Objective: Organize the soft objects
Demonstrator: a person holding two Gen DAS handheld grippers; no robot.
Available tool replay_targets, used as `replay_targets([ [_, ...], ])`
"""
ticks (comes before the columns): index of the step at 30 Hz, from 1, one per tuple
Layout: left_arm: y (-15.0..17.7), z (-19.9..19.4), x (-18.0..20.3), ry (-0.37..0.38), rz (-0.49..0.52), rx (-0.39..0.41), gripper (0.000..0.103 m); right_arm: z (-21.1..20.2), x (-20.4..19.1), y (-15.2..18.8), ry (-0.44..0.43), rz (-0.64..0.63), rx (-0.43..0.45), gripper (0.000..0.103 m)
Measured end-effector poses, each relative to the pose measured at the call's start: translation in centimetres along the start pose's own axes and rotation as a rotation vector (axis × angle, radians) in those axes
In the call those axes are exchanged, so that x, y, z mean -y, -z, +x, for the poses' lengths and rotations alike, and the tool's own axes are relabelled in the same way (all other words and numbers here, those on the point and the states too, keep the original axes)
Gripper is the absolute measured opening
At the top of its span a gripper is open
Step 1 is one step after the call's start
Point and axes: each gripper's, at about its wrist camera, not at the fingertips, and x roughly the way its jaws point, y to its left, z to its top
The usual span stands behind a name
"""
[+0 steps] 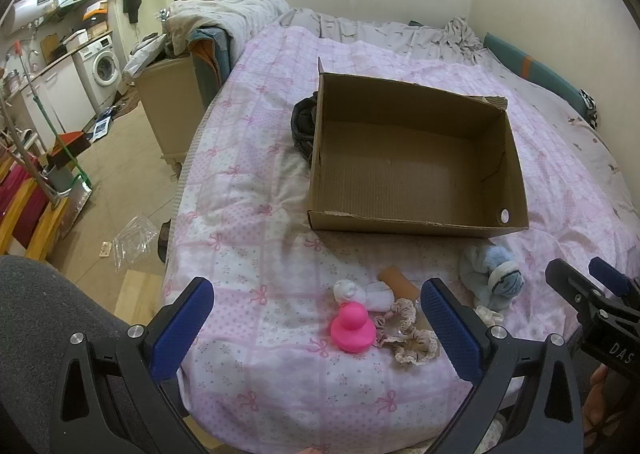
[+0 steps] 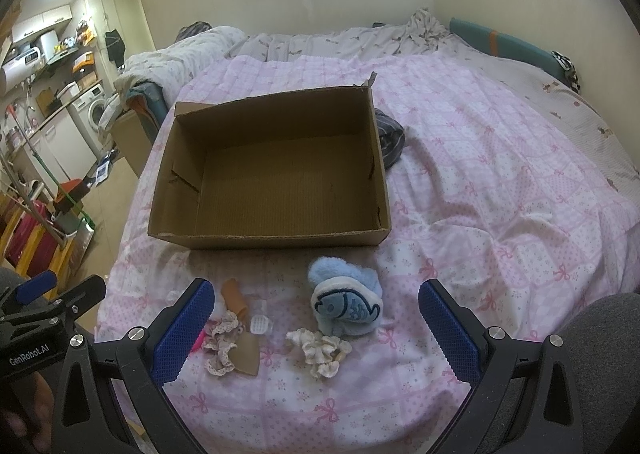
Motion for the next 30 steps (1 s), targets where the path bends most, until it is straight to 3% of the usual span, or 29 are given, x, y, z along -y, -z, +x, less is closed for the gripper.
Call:
replay_targets([
  [30,-0.09,-0.23,-0.06,-0.001,-0.004,0.006,0.103,-0.36,-0.83,-0.43,0.005,-0.017,0.024,0.103],
])
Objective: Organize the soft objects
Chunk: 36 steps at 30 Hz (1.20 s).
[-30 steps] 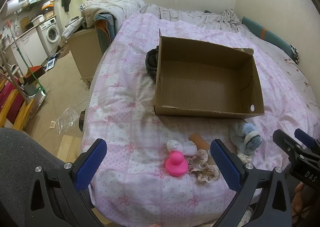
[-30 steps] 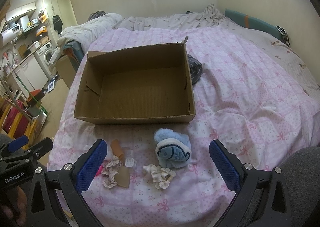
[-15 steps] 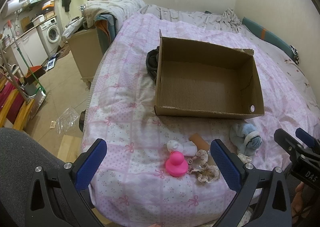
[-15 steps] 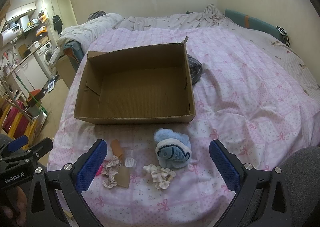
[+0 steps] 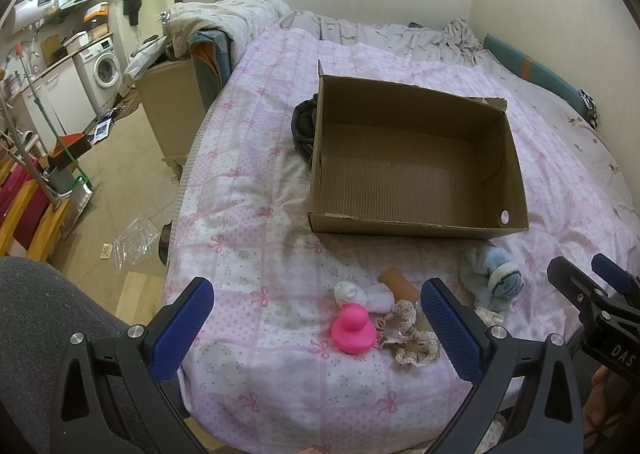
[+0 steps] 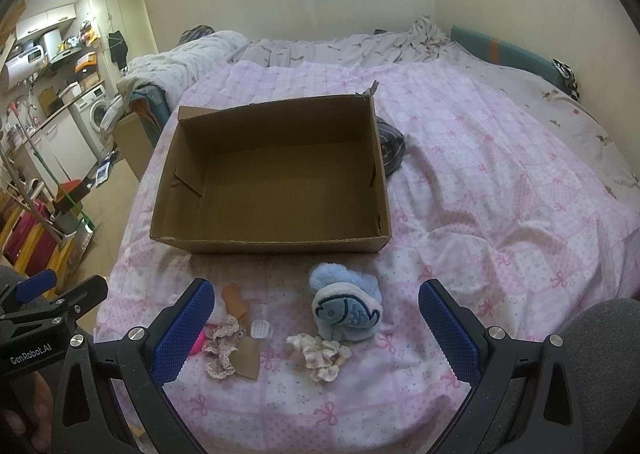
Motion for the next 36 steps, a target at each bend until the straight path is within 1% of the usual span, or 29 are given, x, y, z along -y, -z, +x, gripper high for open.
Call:
replay_targets([
  [11,0.0,0.0,0.0,0.001,0.002,-0.004,0.103,0.0,0.0,0.0,0.0,0.001,-0.001,0.103],
  [14,0.1,0.1,0.1,-0.001,0.006,-0.012,0.103,0.1,0.0,0.0,0.0,0.0,-0.002,0.103],
  [16,0.2,0.5,0.2,0.002,0.012,-0.036,0.103,0.1,0.0,0.0,-0.001,0.0,-0.004,0.103],
  [18,0.3,1.1,0.3,-0.003,0.017,-0.051,0.103,0.4,-0.2,0.2,0.0,-0.004,-0.017,0.103],
  [22,0.4,1.2,0.4,-0.007,0.021,-0.051,0.103,1.3,-0.4,0.7,0.009,-0.013,-0.054,0.103],
  [29,0.5,1.4,0.6,-0.016,0.035,-0.059,0.103,1.3,-0.2,0.7,0.01,-0.015,-0.051,0.103],
  [31,0.6,1.9,0.8,-0.026,0.052,-0.077,0.103,1.2,-0.1,0.7,0.01,-0.012,-0.047,0.103],
  [33,0.4,2.0,0.9,-0.018,0.054,-0.092,0.103,1.2,0.0,0.5,0.014,-0.005,-0.056,0.103],
  [36,0.1,2.0,0.7,-0.004,0.043,-0.108,0.103,1.3,0.5,-0.2,-0.02,0.016,-0.085,0.103],
])
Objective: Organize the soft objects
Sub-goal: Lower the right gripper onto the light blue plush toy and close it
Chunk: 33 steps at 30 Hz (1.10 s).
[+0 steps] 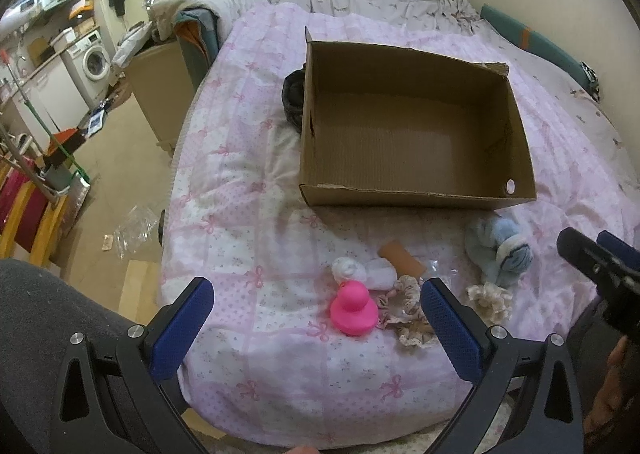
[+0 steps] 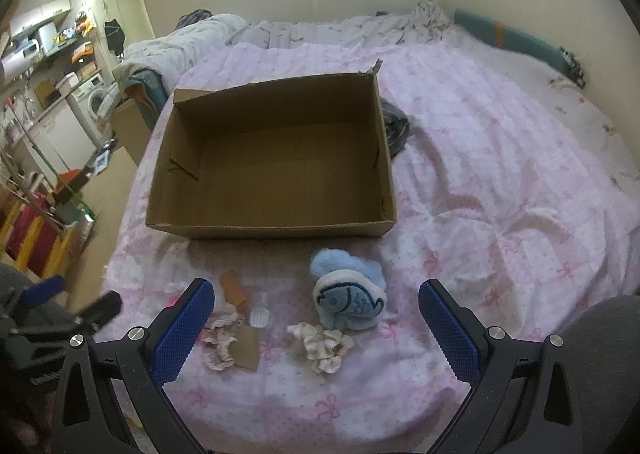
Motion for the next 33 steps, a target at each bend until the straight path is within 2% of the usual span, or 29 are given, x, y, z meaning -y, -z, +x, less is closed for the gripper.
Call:
replay_targets([
  [8,-2.3,0.1,-1.4,0.015,-0.067,-0.078,0.103,-0.5,1.6,-2.5,-0.066,0.067,-0.057,0.103],
  [14,-4.2,0.8,-2.4,0.039,-0.103,-0.129,0.103,-0.3,1.8,-4.5,-0.081,0.042,-0.097,0.103],
  [17,-5.2,1.8,-2.3,0.015,-0.082,-0.179,0.103,0.4,1.8,-5.2,-0.081,0.019,-0.142,0.103],
  [21,-6.0,2.9,-2.2,0.006,-0.062,-0.205,0.103,1.5,2.4,-5.7,-0.111,0.016,-0.215,0.103],
  [26,-6.3,4.4,-1.9,0.016,-0.043,-0.21,0.103,3.1,3.4,-5.9,-0.098,0.055,-0.253,0.103],
  [33,-4.9,7.1,-1.9,0.03,-0.031,-0.227,0.103,8.3,4.8,-4.6,-0.075,0.13,-0.389,0.103],
])
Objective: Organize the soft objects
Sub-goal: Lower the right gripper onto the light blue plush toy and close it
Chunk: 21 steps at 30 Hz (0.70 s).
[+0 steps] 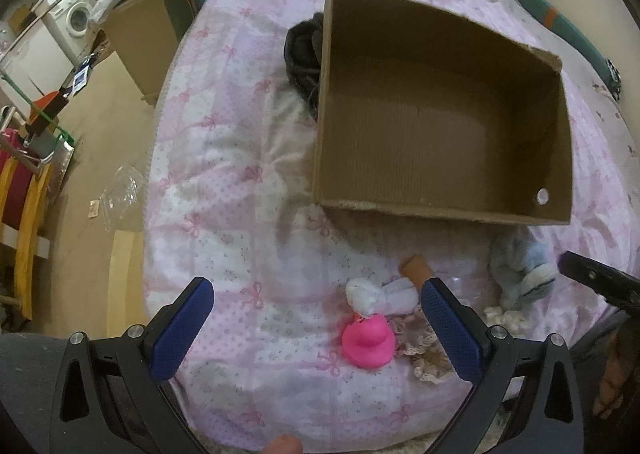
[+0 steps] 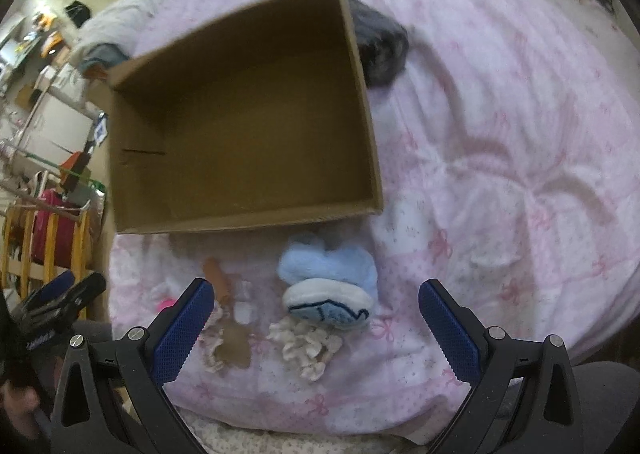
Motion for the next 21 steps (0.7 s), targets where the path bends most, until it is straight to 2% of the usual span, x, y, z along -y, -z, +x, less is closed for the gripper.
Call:
replay_targets([
  [5,0.2,1.1,-0.4,0.012,-0.022,-0.021,0.103,4.4,0.8,-0.5,0.052,0.017,-0.088,0.103],
  [13,-0.1,2.0,-0.6,0.025,-0.052,-0.039,0.103,8.4,1.1,-0.8,0.11,-0.007,-0.136,0.103],
  [18,-0.5,1.8,-1.1,0.013,-0.076,-0.013,0.103,10.7,0.5,-0.5,0.099,-0.036,-0.189,0.103],
  [21,-0.5,2.3,-1.5,0.018,-0.098,-0.035,0.103,11.6,0.7,-0.4,0.075,-0.001,-0.206,0.103],
])
